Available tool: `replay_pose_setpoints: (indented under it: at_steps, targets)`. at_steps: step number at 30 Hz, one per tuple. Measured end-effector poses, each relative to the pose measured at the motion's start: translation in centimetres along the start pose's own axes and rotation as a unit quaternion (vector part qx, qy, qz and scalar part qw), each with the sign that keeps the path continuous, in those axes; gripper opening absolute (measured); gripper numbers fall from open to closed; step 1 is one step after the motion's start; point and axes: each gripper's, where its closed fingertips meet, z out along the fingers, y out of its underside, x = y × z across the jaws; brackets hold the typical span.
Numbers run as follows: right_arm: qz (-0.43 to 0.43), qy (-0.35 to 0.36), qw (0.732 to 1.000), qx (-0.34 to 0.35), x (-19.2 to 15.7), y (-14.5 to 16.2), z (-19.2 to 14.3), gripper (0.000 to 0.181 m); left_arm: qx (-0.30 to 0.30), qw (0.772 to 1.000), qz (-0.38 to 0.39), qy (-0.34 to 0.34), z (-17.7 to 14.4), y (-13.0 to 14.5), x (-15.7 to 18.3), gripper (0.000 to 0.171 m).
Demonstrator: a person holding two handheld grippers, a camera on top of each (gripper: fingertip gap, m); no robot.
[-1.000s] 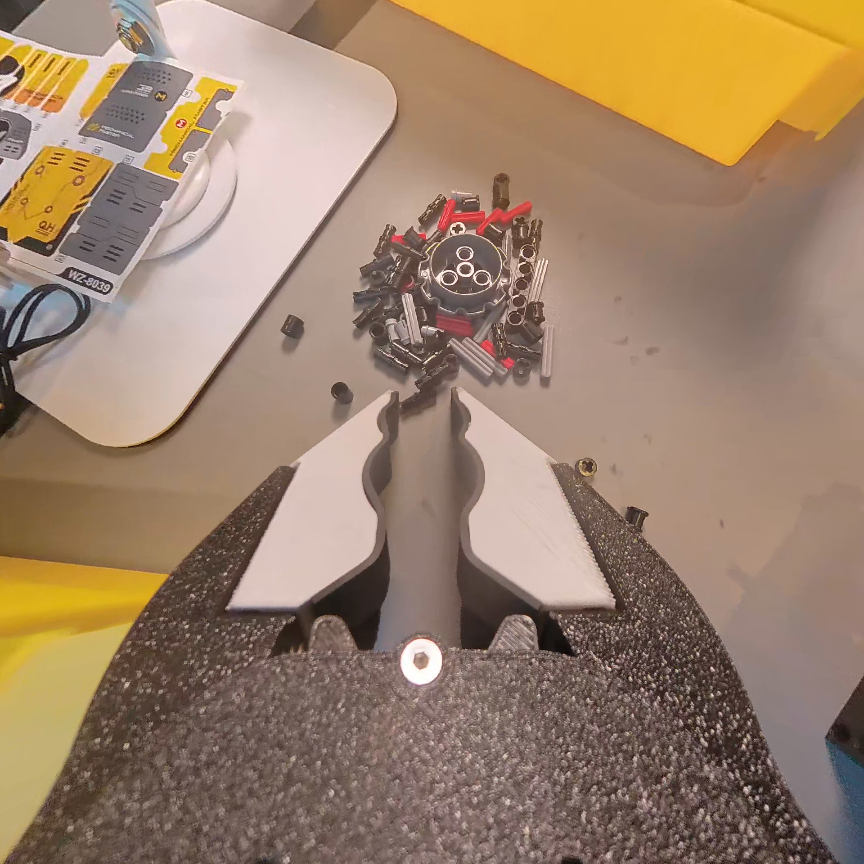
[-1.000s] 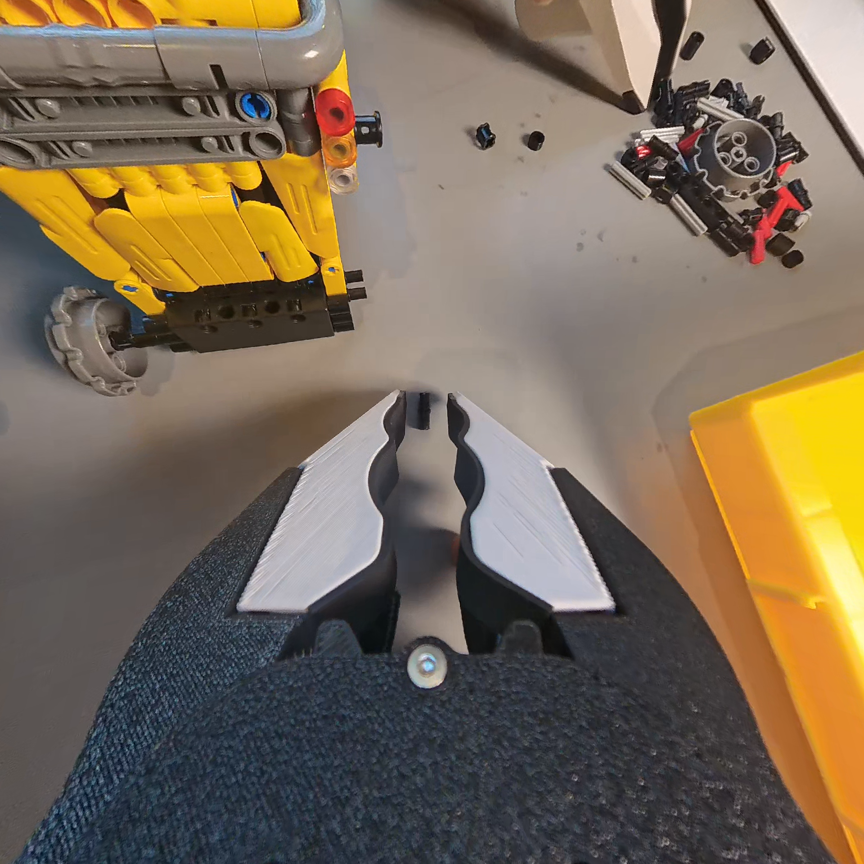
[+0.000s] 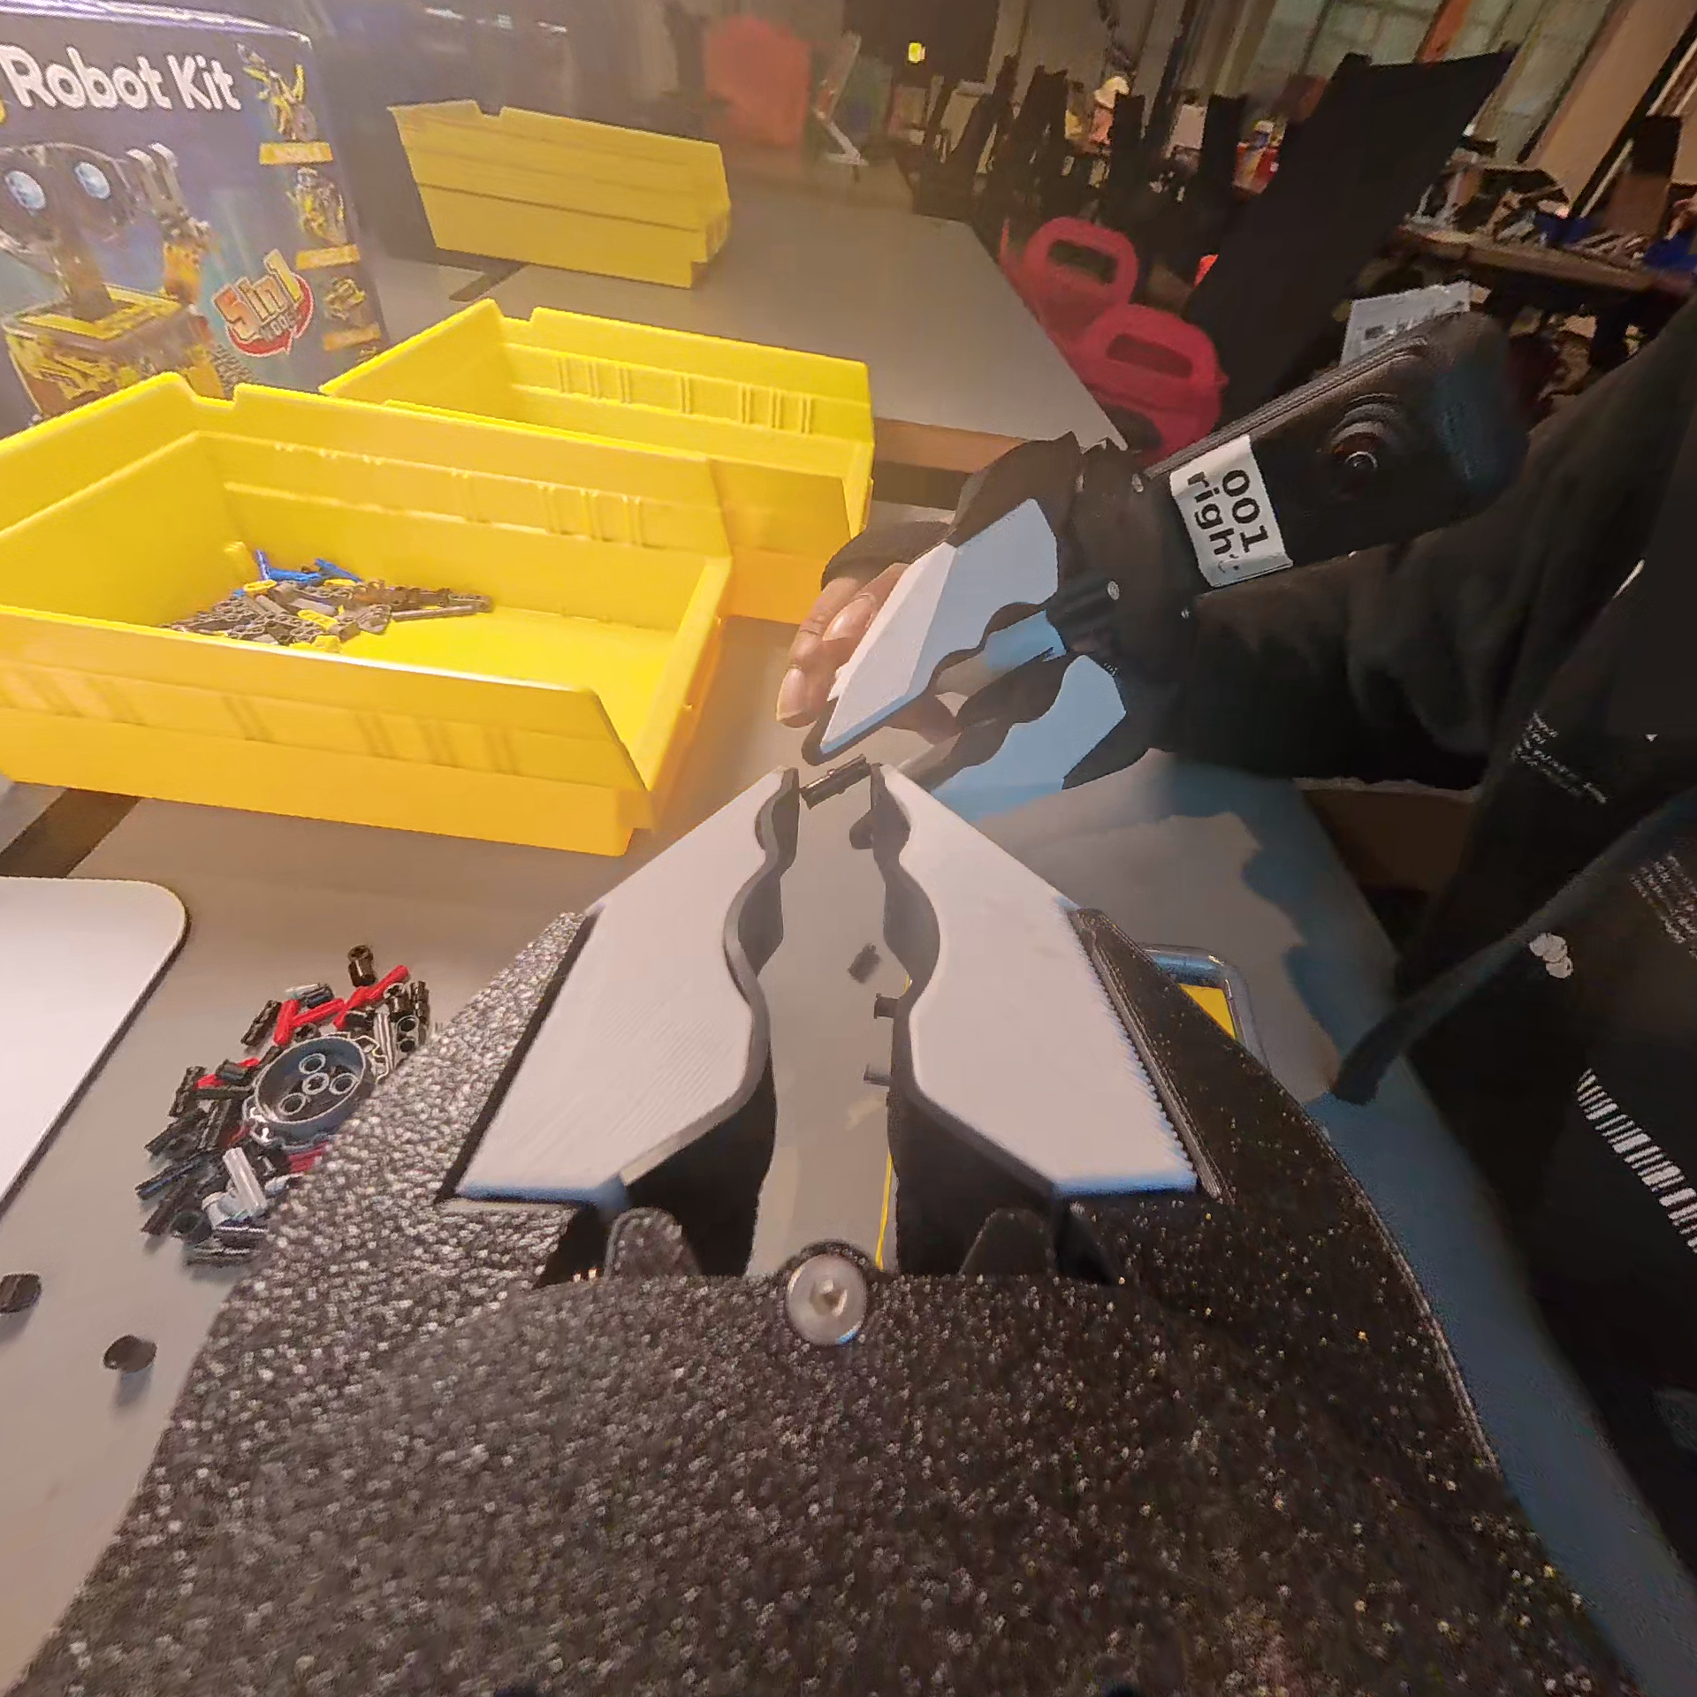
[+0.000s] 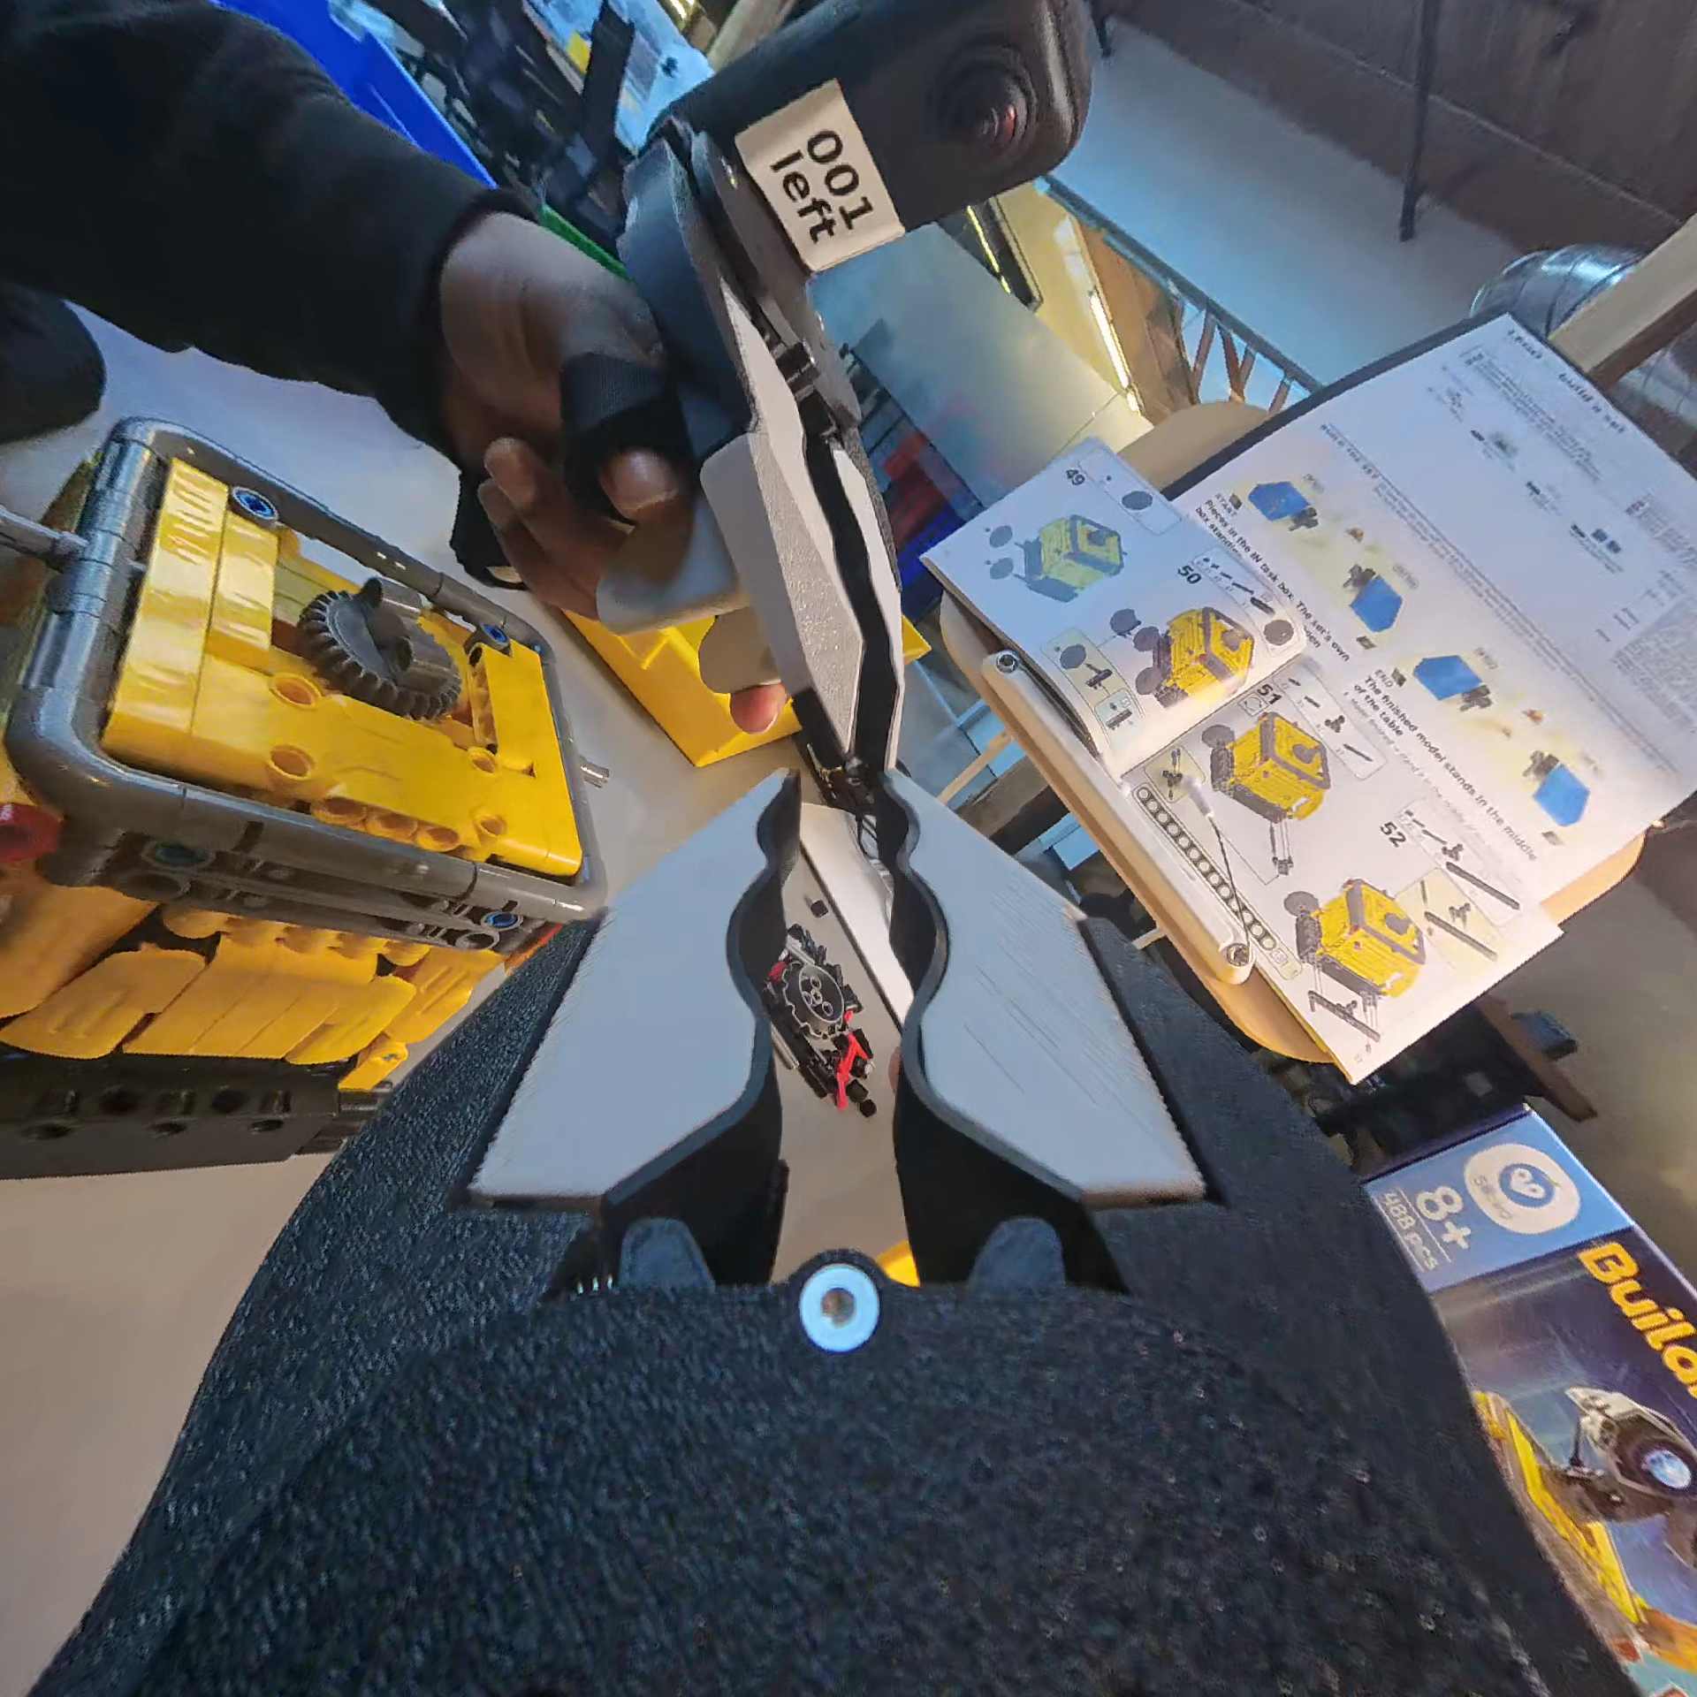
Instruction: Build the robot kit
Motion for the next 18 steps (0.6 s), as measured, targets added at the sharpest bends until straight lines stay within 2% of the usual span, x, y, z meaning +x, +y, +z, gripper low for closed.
replay_pose_setpoints:
  at_steps: [7,10,13,14,16,18]
  targets:
    - [-0.013,-0.004,1.0,0.0,-0.1,-0.2,-0.1,0.009,0.0,1.0,-0.013,0.019,0.3,0.2,0.4,0.013]
    - [0.002,-0.007,1.0,0.0,0.2,0.0,-0.4,0.005,0.021,0.999,-0.029,0.028,0.0,-0.4,0.5,0.01]
    - [0.077,-0.052,0.995,-0.037,0.1,1.9,-1.4,0.005,0.042,0.999,-0.026,-0.006,-1.0,-1.2,-0.9,0.026]
    - [0.114,-0.086,0.987,-0.073,-0.6,3.5,-1.9,0.005,0.039,0.999,-0.018,-0.031,-1.5,-1.2,-1.6,0.028]
    - [0.196,-0.173,0.95,-0.169,-3.4,7.7,-3.5,0.005,0.03,0.996,0.005,-0.083,-2.7,-0.9,-3.0,0.029]
    - [0.257,-0.214,0.914,-0.229,-5.9,10.7,-4.6,0.005,0.018,0.99,0.017,-0.136,-3.8,-0.3,-4.5,0.03]
